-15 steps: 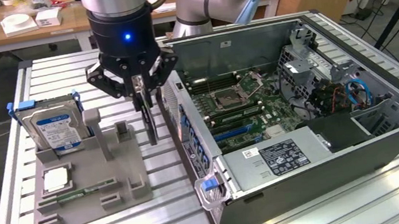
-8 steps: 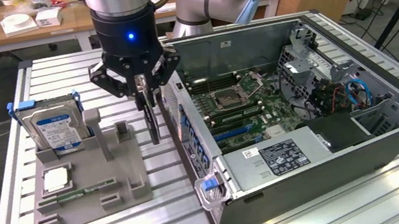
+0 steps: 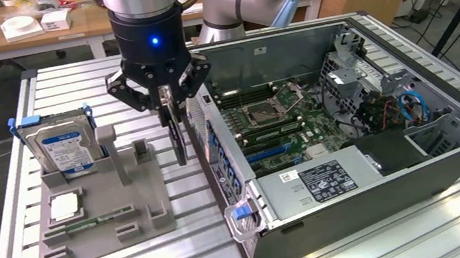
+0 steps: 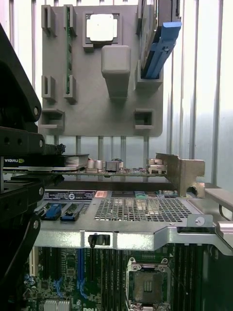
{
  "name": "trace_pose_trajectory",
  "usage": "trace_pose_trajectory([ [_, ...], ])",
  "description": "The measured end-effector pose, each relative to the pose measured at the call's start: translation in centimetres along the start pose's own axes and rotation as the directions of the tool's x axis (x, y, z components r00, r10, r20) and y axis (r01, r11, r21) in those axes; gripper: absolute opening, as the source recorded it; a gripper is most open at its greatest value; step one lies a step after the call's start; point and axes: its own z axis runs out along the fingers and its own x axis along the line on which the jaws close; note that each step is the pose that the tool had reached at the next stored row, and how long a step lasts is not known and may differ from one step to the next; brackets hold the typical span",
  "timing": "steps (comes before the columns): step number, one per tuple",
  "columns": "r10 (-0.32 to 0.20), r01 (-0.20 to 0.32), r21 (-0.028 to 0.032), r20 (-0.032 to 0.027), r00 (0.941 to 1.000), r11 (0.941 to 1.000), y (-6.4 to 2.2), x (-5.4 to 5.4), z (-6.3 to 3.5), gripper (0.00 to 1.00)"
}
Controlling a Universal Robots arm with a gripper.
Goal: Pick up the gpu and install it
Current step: 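Pick up the gpu and move the gpu toward the slot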
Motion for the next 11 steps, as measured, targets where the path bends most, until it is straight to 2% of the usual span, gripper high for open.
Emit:
trace_pose_trajectory([
  [11, 0.0, 0.0, 0.0, 0.0, 1.0, 1.0, 0.0, -0.42, 0.01, 0.26],
])
